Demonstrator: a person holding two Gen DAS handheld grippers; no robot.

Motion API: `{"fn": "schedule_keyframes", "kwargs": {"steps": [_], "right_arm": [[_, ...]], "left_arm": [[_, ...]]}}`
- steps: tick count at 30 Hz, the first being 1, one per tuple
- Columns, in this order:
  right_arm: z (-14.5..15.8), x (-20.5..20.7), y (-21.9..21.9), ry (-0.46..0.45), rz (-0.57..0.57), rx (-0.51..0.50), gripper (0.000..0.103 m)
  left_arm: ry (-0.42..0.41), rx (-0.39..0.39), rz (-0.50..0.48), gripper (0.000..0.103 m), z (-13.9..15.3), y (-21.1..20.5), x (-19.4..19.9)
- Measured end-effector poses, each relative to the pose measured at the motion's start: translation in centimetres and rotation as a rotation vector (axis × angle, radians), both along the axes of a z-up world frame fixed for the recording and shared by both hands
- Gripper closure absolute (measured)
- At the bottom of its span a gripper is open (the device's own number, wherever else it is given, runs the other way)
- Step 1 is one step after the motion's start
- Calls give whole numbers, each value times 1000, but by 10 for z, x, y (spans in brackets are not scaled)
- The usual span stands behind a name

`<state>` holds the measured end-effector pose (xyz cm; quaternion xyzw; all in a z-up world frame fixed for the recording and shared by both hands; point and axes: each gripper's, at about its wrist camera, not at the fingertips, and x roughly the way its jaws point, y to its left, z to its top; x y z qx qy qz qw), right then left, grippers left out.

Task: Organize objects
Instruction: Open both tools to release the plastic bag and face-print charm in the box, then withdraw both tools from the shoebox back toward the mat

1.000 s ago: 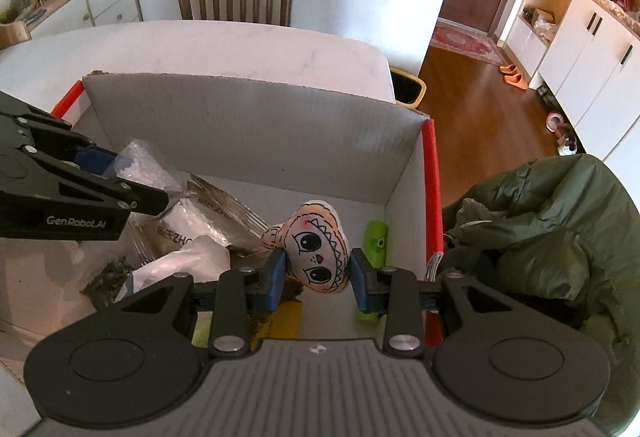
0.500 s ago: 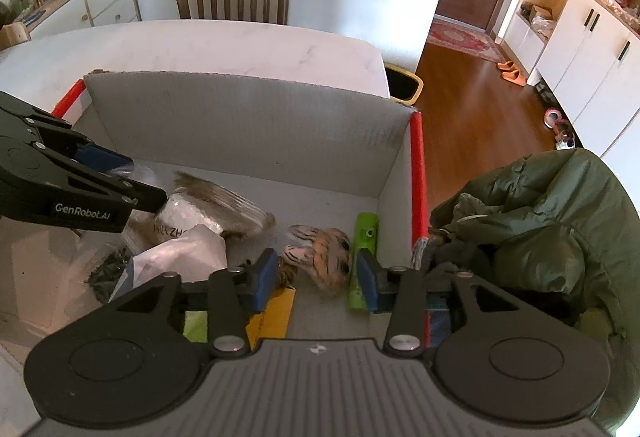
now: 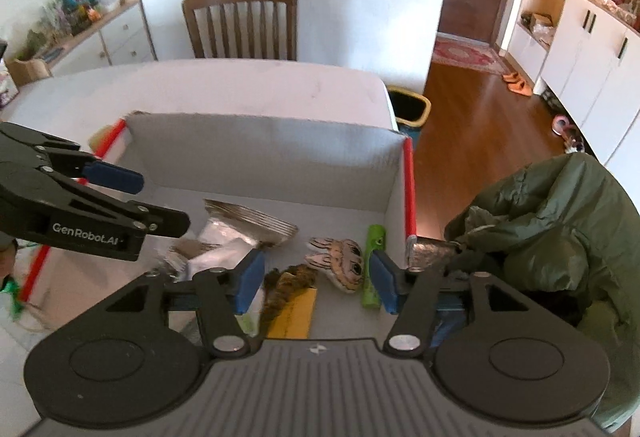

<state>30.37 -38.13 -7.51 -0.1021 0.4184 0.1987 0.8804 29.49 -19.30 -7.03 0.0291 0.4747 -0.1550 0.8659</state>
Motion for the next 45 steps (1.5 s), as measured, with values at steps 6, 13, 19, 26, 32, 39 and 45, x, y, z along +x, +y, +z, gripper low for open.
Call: {"fn": "schedule_keyframes", "kwargs": {"steps": [6,13,19,26,32,39,45], "right_arm": [[19,-15,0,-21,8,52,39],[35,-31,6,-44,33,91,32],[49,-48,16,-71,39,126,24],[66,-71,41,-96,43,173,19],[77,-88,63,-102,37,219,18],[85,-104,94,-128,29,235,16],[89,-115,125,-158,35,222,16]], "left_arm": [[-77,-9,-24,23,24,1,-22],[-117,-27,-14,17,42,10,-45],[-142,-49,7,10,54,31,-61],[-186,-57,8,3,68,62,-80],[-221,-70,6,1,77,92,-91],[-266,-66,21,1,84,123,-98],[-294,-79,63,1,85,161,-98]]}}
